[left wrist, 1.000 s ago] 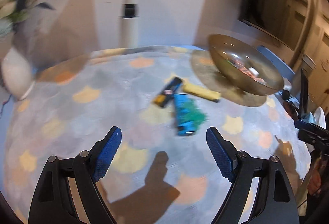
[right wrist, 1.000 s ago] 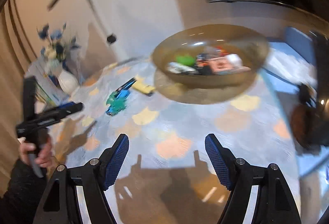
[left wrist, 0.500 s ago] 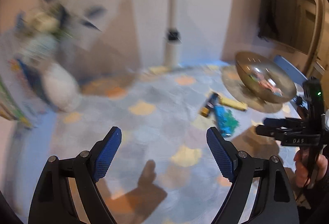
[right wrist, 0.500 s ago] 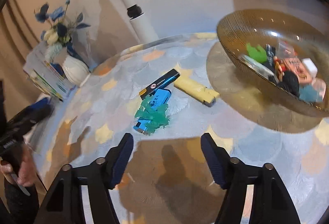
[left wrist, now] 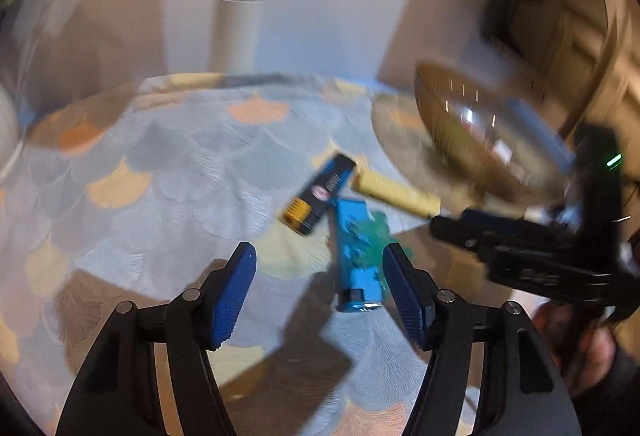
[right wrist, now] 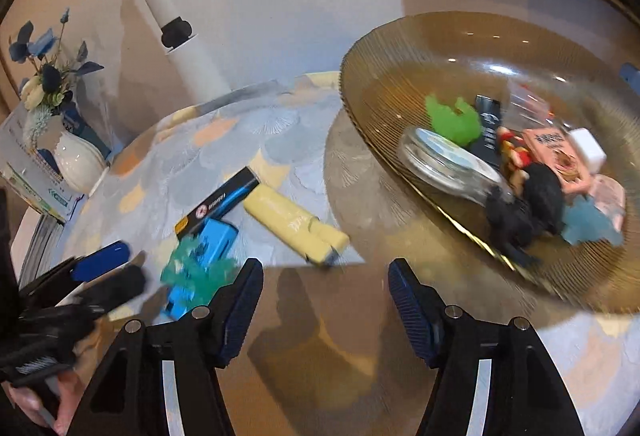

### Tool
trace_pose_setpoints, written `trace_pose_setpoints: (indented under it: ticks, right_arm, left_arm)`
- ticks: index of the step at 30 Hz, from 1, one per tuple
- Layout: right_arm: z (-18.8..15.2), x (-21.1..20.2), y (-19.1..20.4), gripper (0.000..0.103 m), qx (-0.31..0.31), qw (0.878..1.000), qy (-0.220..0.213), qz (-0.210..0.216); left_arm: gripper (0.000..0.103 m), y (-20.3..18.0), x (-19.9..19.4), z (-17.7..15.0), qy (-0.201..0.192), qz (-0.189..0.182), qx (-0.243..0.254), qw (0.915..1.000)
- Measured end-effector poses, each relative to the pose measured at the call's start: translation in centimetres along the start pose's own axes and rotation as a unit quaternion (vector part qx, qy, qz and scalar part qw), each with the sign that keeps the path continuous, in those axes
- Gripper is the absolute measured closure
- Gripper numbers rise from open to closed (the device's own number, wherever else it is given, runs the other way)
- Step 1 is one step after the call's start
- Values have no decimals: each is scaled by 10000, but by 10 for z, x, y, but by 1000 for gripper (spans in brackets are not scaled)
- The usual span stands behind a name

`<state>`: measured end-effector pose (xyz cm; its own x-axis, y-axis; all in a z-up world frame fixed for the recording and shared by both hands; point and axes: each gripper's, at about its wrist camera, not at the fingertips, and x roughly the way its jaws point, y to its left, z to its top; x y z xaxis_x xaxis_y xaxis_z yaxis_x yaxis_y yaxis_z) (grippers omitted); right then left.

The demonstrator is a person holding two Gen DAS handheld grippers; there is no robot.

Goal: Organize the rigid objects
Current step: 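Grasp the blue box with the left tool while the right tool grasps the yellow stick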

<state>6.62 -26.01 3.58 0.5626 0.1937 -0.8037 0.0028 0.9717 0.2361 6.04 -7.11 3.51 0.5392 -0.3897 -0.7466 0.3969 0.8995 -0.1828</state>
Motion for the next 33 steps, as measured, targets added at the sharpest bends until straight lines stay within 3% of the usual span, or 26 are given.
trace_pose_setpoints:
  ticks: [3, 5, 7, 9, 11, 14, 16, 19, 22, 26, 30, 33]
  right_arm:
    - [13, 16, 10, 36, -119, 9998, 27, -182]
    - [19, 27, 22, 24, -334, 9990, 92, -283]
    - [19, 32, 32, 24, -605, 9971, 159, -441]
    - [15, 28, 37, 43, -800, 9956, 136, -463]
    - [9, 21, 37, 70, -970, 9942, 122, -446]
    - [-7, 5, 27, 77, -955, 9951, 169, -190]
    - [-21, -9, 21, 78, -902, 9957, 162, -122]
    - [-42, -30, 14, 77, -795, 9967, 137, -90]
    - [-59, -44, 10, 77, -724, 9973, 123, -23]
    - [-80, -56, 13, 78, -825, 9964, 190, 44]
    - [-105, -71, 17, 76, -1053, 9929, 409, 365]
    - [-101, -68, 22, 47, -945, 9943, 369, 329]
  left_arm:
    - [43, 27, -11, 0, -199, -217, -453, 9985]
    - [43, 34, -4, 1, -45, 49, -513, 9987]
    - [47, 30, 5, 2, 97, 117, -434, 9989]
    - [51, 14, 17, 2, 238, 179, -213, 9993]
    - [51, 2, 20, 5, 191, 261, -45, 9995]
    - [52, -14, 19, 9, 162, 300, 181, 9993]
    - [52, -26, 28, 3, 414, 269, 460, 9977]
    - [57, -43, 33, -7, 311, 616, 861, 9939]
    - [82, -41, 34, -4, 295, 585, 674, 9956]
    - [82, -34, 26, -6, 204, 552, 624, 9963]
    - [82, -24, -5, -32, 206, 544, 688, 9959]
    - [81, -10, -34, -62, 338, 394, 729, 9960]
